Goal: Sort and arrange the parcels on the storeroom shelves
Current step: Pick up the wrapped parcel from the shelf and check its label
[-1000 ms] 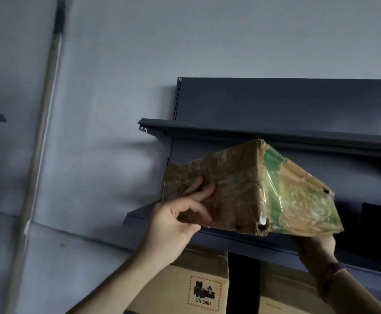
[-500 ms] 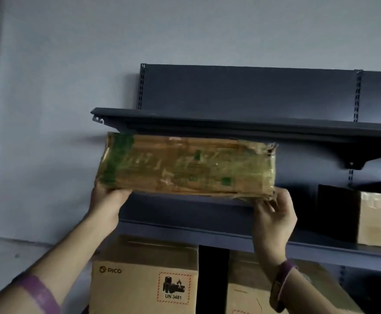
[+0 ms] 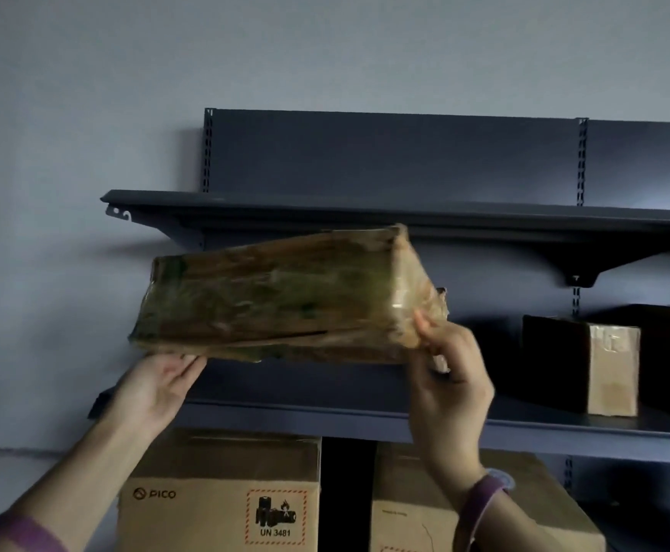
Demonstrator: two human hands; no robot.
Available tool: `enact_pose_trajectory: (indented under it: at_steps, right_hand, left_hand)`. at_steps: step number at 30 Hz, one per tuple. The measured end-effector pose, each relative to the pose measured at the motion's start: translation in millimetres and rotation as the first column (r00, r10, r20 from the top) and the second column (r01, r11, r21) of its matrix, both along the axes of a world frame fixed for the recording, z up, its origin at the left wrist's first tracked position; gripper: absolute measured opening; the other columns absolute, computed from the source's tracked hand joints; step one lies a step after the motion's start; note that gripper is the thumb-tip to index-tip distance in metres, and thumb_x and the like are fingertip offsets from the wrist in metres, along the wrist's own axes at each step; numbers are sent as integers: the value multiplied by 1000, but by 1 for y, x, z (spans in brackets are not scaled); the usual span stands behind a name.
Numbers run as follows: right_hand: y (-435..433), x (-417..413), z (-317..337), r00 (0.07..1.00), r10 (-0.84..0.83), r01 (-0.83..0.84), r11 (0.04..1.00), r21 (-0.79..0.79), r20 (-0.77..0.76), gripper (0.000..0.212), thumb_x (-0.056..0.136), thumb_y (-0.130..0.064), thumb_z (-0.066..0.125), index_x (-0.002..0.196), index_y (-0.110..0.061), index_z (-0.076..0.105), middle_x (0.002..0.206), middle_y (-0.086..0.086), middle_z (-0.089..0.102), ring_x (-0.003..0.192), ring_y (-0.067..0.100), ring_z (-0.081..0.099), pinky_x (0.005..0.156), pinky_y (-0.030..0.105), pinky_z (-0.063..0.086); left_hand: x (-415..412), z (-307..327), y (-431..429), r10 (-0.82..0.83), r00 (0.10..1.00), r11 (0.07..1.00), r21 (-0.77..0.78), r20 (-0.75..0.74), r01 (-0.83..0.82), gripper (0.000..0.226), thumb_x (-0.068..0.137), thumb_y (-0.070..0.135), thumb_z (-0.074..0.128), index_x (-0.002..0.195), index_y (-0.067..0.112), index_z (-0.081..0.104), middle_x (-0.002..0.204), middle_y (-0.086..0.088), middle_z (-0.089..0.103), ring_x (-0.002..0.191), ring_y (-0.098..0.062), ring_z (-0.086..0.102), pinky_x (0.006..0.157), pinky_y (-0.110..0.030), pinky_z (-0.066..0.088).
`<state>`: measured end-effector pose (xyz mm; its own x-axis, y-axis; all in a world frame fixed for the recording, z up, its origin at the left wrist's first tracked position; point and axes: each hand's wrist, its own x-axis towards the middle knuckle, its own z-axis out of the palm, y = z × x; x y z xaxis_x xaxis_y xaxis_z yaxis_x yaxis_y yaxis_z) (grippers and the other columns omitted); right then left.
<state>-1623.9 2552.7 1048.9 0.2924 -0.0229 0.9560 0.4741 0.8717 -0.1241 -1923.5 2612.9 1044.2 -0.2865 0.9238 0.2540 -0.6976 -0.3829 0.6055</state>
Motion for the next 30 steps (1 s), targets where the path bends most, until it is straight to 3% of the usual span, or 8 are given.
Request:
enact_pose_trajectory:
  at_steps: [3, 5, 7, 13, 17, 19, 26, 30]
  right_hand:
    - [6, 21, 6, 980, 91, -123, 977, -176, -177, 43, 82, 11, 68, 84, -32, 61, 88, -2, 69, 81, -2, 61, 75, 14, 49]
    - [12, 32, 6, 971, 101, -149, 965, -216, -217, 47, 82, 14, 65, 77, -32, 58, 78, -16, 66, 72, -8, 58, 67, 7, 45]
    - [15, 39, 5, 972, 131, -178, 954, -242, -197, 46, 80, 15, 64, 73, -30, 55, 73, -23, 64, 68, -9, 57, 62, 5, 43]
    - [29, 59, 3, 895, 406, -444, 776, -447, -184, 29, 89, 12, 52, 80, -9, 69, 73, -4, 71, 66, 4, 64, 58, 15, 52]
    - [43, 64, -4, 781, 550, -605, 551, -575, -294, 37, 105, -31, 35, 115, -20, 68, 110, 10, 73, 102, 23, 69, 80, 35, 55]
    - [46, 59, -13, 791, 532, -596, 561, -574, -302, 33, 102, -40, 41, 114, -25, 68, 113, 9, 71, 100, 22, 69, 78, 34, 55]
    - [45, 55, -31, 796, 511, -595, 560, -577, -325, 36, 90, -5, 60, 113, -32, 61, 105, -7, 74, 89, 13, 71, 70, 30, 59]
    - [40, 55, -32, 785, 486, -618, 570, -541, -385, 32, 78, -34, 73, 109, -32, 65, 103, -5, 74, 84, 15, 70, 75, 41, 54]
  left_hand:
    - [-18, 8, -15, -127, 988, 992, 12, 91, 126, 47, 80, 16, 47, 125, 4, 52, 125, -25, 61, 114, -44, 58, 91, -61, 46]
    - [-22, 17, -23, -194, 975, 981, -37, -107, 191, 72, 78, 66, 55, 125, 12, 58, 120, -21, 65, 109, -43, 62, 88, -63, 48]
    - [-20, 22, -31, -191, 910, 981, -50, -369, 186, 82, 63, 84, 54, 118, 25, 68, 118, -12, 69, 107, -32, 66, 82, -53, 55]
    - [-34, 5, -36, -169, 885, 965, 110, -434, 239, 49, 87, 53, 48, 128, 29, 61, 131, -8, 62, 118, -28, 60, 89, -49, 48]
    - [-34, -6, -37, -98, 887, 973, 142, -451, 180, 53, 80, 15, 42, 131, 15, 56, 127, -16, 62, 112, -31, 59, 102, -48, 36]
    - [-30, -5, -40, -57, 900, 975, 169, -433, 143, 52, 74, 7, 42, 121, 19, 61, 120, -10, 66, 104, -24, 62, 97, -42, 39]
    - [-26, -9, -44, -37, 894, 977, 171, -446, 126, 49, 64, 0, 39, 89, 26, 72, 95, -4, 69, 78, -18, 63, 79, -35, 41]
    - [-15, -6, -51, -121, 916, 967, 164, -383, 196, 30, 73, 7, 43, 90, 19, 66, 89, -7, 65, 71, -17, 63, 71, -31, 48]
